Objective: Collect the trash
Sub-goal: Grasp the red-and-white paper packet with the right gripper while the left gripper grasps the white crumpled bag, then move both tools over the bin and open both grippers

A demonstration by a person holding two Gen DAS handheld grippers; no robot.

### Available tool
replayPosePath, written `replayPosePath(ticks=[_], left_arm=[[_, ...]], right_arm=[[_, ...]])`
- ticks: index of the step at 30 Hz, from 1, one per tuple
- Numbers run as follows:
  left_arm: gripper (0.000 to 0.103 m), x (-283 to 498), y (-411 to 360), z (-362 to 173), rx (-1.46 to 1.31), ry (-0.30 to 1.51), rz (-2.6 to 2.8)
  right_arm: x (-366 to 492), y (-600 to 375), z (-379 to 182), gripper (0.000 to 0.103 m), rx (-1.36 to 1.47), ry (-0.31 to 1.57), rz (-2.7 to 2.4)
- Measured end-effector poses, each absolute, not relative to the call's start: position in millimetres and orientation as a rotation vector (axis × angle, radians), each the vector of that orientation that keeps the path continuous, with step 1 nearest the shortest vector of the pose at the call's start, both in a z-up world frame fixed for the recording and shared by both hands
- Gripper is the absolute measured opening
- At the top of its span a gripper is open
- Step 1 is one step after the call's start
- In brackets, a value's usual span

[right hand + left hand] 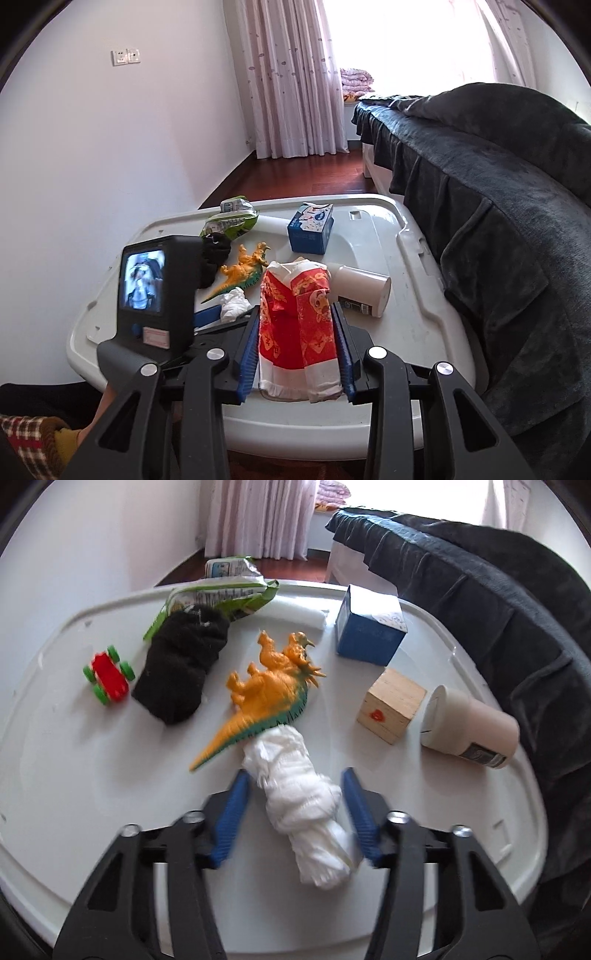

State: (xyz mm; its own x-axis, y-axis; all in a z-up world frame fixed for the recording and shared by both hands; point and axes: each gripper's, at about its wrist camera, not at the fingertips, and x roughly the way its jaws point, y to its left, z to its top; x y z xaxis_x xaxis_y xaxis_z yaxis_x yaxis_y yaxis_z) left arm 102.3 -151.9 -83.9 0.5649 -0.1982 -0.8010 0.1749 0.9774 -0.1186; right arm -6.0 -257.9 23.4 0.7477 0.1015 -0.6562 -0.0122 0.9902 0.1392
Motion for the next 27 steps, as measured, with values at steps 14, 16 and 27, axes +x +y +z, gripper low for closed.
replayPosePath(ticks=[14, 16, 27], left_arm=[[0.032, 26, -78, -57, 0.004, 0.887, -0.208], [0.032, 2, -59, -51, 0.02, 0.874, -0.194], [0.032, -106, 25, -46, -0.01, 0.856, -0.084]], right_arm=[[-14, -233, 27, 0.036, 0.089, 0.709, 0.104], [-19, -224, 29, 0.036, 0.083, 0.708, 0.121], [-100, -162, -25, 0.036, 0.073, 0.86, 0.204]])
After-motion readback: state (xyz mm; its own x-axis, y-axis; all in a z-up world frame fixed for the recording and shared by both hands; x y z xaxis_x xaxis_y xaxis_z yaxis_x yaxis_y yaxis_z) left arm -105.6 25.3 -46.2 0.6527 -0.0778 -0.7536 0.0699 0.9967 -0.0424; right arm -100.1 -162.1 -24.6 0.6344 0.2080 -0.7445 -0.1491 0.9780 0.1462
